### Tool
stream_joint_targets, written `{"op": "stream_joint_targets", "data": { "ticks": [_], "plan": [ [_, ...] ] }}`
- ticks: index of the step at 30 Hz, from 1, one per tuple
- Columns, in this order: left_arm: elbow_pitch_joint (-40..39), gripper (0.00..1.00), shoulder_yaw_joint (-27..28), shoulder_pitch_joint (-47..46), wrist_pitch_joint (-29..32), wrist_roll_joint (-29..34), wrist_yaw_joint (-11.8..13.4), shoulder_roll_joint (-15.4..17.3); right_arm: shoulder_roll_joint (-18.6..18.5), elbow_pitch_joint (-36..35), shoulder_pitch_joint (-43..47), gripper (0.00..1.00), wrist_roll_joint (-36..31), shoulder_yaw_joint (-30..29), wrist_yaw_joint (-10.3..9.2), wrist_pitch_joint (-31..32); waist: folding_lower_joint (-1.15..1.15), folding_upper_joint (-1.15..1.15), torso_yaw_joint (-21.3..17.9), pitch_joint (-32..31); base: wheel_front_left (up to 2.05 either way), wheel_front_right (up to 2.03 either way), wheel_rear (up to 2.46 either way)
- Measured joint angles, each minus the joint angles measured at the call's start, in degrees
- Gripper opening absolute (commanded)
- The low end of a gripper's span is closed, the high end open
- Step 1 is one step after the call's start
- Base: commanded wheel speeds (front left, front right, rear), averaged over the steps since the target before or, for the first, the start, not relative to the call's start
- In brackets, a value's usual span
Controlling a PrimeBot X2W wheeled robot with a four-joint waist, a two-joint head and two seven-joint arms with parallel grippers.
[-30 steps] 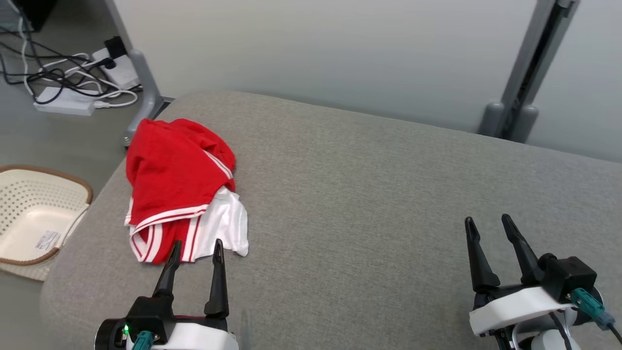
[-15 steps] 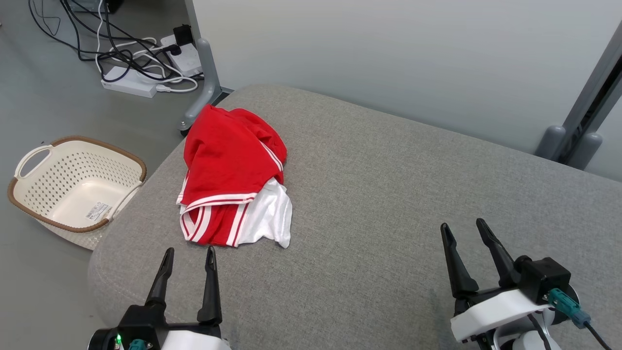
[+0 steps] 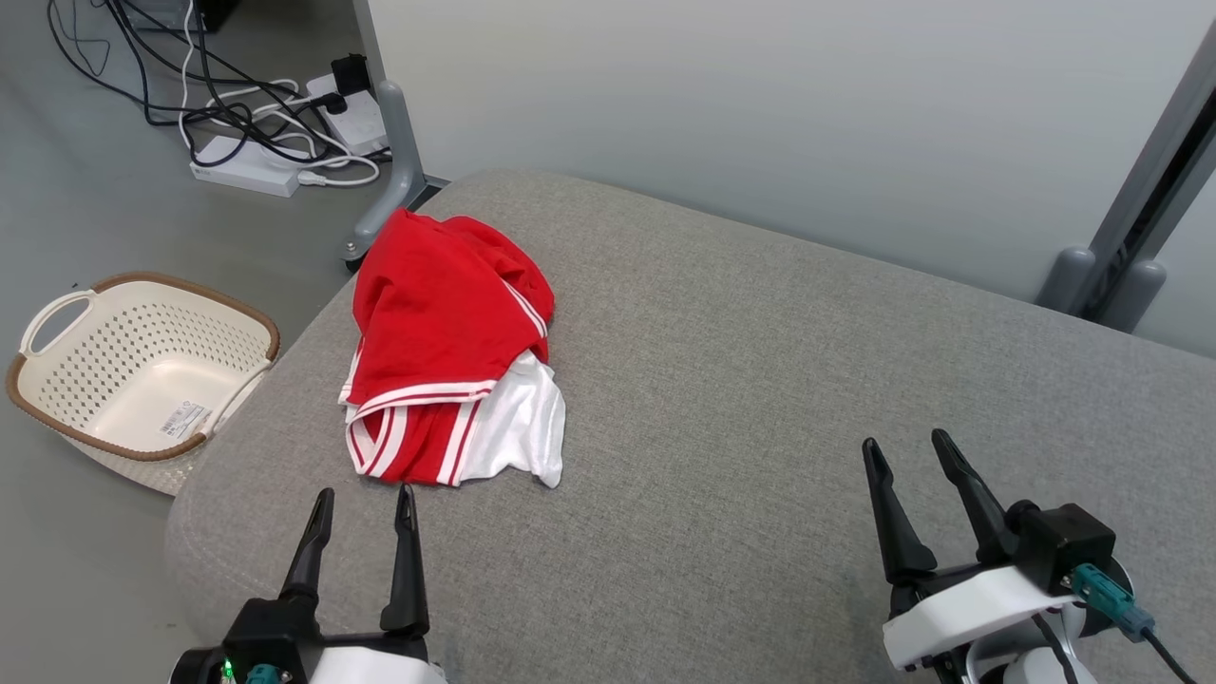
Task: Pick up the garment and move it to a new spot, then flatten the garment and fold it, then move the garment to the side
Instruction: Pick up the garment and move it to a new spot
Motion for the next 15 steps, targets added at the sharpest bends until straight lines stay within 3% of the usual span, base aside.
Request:
{"op": "stream_joint_targets", "data": {
  "ticks": [10,15],
  "plan": [
    [1.3,1.00,4.3,-3.8,0.0,-3.4,-1.0,0.0,0.0,-2.3,-0.1,1.00,-3.2,-1.2,0.00,0.0,0.00,0.00,-0.9,3.8,0.00,0.00,0.00],
    [4.6,1.00,7.6,-10.5,0.0,-1.0,-4.9,0.8,0.0,-4.0,-2.0,1.00,-7.9,-1.5,0.00,0.0,0.00,0.00,-1.9,8.5,0.00,0.00,0.00]
  ]
}}
